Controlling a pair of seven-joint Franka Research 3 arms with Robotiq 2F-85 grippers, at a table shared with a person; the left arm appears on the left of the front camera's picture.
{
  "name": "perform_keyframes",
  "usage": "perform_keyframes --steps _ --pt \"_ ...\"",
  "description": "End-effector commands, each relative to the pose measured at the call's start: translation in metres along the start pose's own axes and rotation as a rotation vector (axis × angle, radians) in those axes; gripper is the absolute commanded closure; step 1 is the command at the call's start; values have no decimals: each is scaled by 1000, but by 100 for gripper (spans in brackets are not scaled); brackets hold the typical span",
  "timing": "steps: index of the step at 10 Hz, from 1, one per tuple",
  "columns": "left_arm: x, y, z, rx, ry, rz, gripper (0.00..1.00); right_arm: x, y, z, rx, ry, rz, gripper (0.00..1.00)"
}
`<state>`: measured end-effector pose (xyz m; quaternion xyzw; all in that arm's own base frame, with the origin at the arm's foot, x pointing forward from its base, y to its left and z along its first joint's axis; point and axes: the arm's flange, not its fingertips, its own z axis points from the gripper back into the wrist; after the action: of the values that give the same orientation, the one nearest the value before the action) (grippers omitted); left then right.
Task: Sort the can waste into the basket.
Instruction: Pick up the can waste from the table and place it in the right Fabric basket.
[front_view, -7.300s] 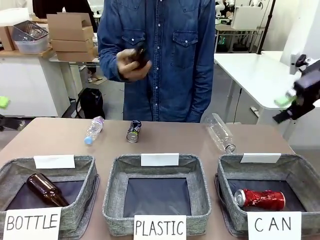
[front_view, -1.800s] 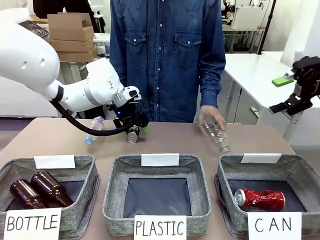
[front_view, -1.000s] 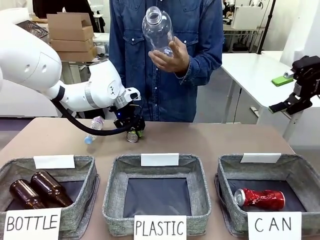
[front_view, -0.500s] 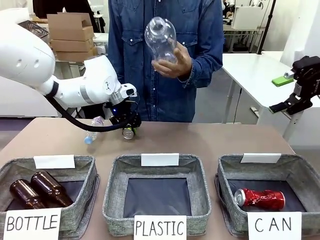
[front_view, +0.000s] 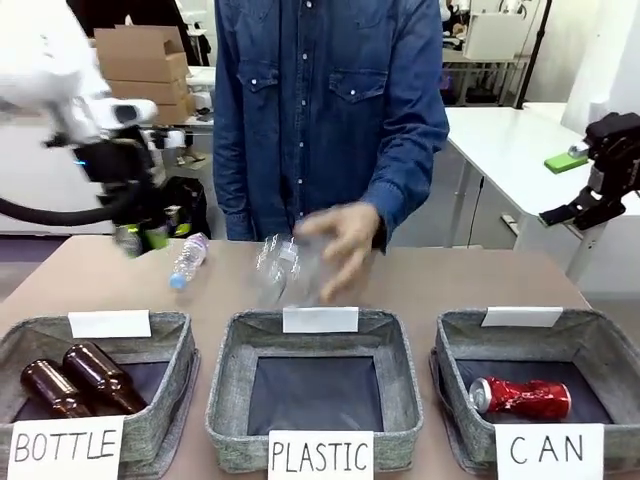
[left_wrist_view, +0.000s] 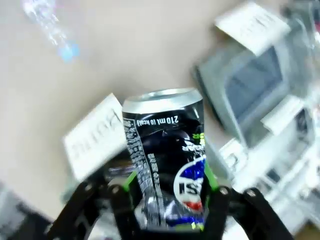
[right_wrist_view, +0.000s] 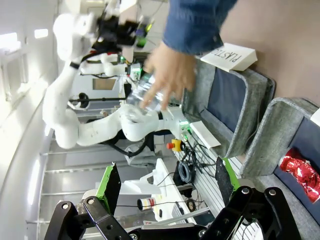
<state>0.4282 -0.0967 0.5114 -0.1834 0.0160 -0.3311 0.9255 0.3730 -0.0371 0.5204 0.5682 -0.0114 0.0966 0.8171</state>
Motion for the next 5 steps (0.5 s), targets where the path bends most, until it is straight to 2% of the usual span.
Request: perform_keyframes --steps 1,3,4,5 --pt "-58 -38 0 -99 132 -214 100 -1 0 2 -3 10 16 0" --pt "-107 -83 -12 -223 315 -551 100 -1 0 2 -3 10 16 0" --pt "-118 -103 -26 -227 289 -729 100 -1 0 2 -3 10 16 0" --pt "-113 -113 -40 -237 245 -846 100 -1 0 2 -3 10 16 0"
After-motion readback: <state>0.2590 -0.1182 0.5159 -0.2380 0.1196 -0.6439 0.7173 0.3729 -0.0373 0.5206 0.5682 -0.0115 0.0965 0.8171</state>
